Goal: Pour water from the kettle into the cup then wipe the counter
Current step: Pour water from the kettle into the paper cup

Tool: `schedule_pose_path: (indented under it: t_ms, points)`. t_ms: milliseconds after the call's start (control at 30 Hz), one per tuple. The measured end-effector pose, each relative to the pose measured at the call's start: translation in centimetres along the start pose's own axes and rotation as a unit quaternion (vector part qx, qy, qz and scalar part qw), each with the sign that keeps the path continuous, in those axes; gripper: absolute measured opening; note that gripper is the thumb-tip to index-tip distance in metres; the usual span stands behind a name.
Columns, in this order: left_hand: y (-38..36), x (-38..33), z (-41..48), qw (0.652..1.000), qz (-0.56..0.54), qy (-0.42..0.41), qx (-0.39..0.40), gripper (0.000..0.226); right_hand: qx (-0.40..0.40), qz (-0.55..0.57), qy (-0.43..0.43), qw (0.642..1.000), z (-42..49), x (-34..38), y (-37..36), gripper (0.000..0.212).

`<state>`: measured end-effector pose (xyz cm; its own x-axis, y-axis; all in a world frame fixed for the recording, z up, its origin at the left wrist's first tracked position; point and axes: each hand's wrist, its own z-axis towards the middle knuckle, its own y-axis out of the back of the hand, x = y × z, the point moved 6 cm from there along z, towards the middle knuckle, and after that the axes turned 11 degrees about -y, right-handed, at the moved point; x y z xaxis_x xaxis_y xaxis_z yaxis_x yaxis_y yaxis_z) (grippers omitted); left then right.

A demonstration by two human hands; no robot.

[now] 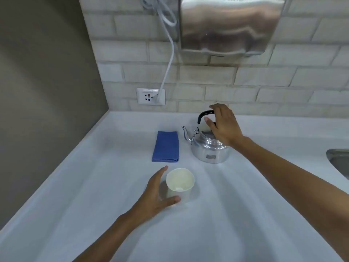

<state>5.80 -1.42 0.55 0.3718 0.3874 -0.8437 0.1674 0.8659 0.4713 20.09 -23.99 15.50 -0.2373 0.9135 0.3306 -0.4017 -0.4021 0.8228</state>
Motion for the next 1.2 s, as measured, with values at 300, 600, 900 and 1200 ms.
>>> schedule_pose_path:
  t_ms: [300,600,900,1200]
  points:
    - [-2.8,-0.3,1.7,0.997,-0.078,0.016,-0.006,0.08,0.053,-0.074,-0.06,0.994,4.5,-1.1,-1.1,0.045]
    - [-3.0,1.0,1.7,0.995,-0.069,0.064,-0.036,0.077,0.063,-0.099,-0.132,0.984,6.5,-1.5,-2.2,0.064]
    - [-2.8,1.0,1.7,0.995,-0.063,0.056,-0.043,0.077,0.053,-0.072,-0.138,0.986,6.0,-1.2,-1.3,0.057]
    - [-2.4,1.1,1.7,0.995,-0.04,0.056,-0.077,0.074,0.006,-0.054,-0.049,0.997,4.0,2.1,4.4,0.056]
